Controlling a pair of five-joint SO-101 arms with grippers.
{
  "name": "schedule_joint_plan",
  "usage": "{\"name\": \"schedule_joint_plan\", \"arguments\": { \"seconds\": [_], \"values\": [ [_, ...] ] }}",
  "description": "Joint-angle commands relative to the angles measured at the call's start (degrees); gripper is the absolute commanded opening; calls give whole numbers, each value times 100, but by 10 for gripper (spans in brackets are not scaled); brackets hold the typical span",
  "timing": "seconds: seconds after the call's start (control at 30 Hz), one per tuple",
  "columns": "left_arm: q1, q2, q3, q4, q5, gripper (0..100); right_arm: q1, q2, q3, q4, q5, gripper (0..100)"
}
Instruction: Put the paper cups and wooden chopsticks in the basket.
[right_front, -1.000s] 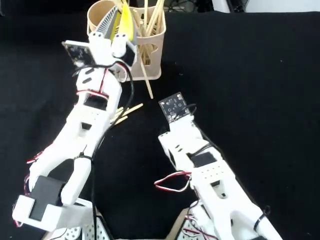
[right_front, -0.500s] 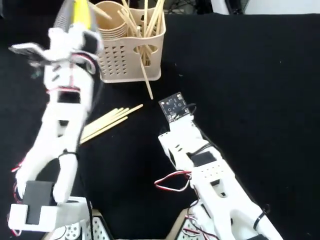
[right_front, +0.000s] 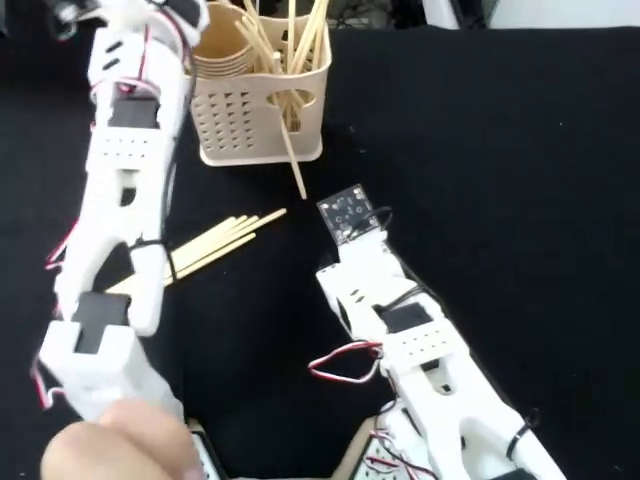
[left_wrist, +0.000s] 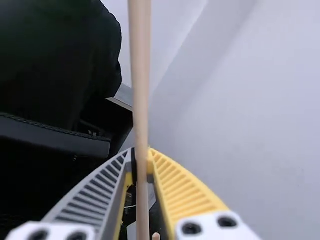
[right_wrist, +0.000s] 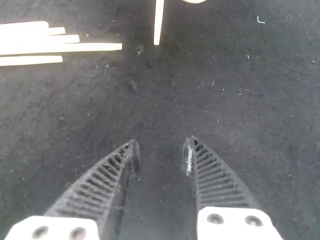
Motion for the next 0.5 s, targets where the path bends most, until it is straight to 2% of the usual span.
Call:
{"name": "schedule_joint_plan", "arguments": {
  "seconds": [0.0,0.17,0.47],
  "values": [
    [66,123,-787,466,-360,31,-70,-110,-22,-132,-44,163],
    [92,167,-919,1275,-1204,30,-70,-110,-31,-132,-44,163],
    [92,-167,-936,1547,-1248,30,-79,-110,-40,-132,-44,163]
  ]
}}
